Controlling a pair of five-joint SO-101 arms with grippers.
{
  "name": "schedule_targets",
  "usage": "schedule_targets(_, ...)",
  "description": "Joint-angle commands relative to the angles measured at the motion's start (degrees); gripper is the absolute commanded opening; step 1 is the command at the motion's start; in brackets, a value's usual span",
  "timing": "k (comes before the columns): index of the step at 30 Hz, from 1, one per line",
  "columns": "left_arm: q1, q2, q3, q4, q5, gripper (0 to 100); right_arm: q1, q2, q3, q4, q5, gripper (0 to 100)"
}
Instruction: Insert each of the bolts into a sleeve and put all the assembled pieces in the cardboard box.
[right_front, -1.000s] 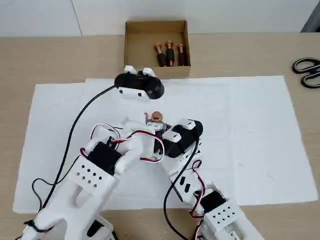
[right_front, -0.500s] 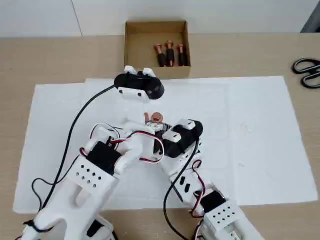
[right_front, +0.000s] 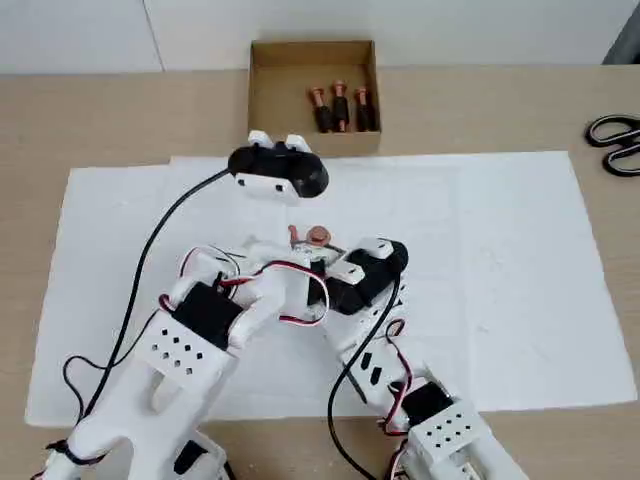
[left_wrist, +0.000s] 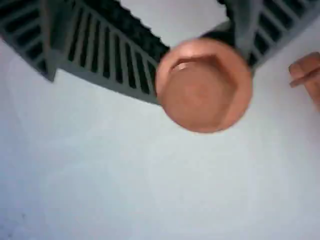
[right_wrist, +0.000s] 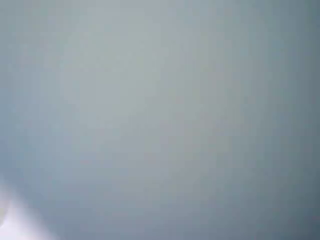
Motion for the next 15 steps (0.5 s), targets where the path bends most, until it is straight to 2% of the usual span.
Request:
schedule_targets(1, -2.7, -0.5, -4.4, 0.7, 0.1, 22, -0.1, -1.2, 0.3, -1.8, 0.6, 0.4)
schedule_targets(7, -4.3, -0.5, -8.2, 7.3, -0.4, 22, -0.1, -1.2, 0.3, -1.8, 0.6, 0.4)
schedule_targets(10, -5.2, -0.5, -9.3, 9.6, -3.5, 22, -0.1, -1.2, 0.3, -1.8, 0.6, 0.4)
schedule_targets(15, -16.8, -0.5, -12.8, 13.1, -12.2, 22, 1.2, -1.1, 0.3, -1.7, 0.5, 0.4)
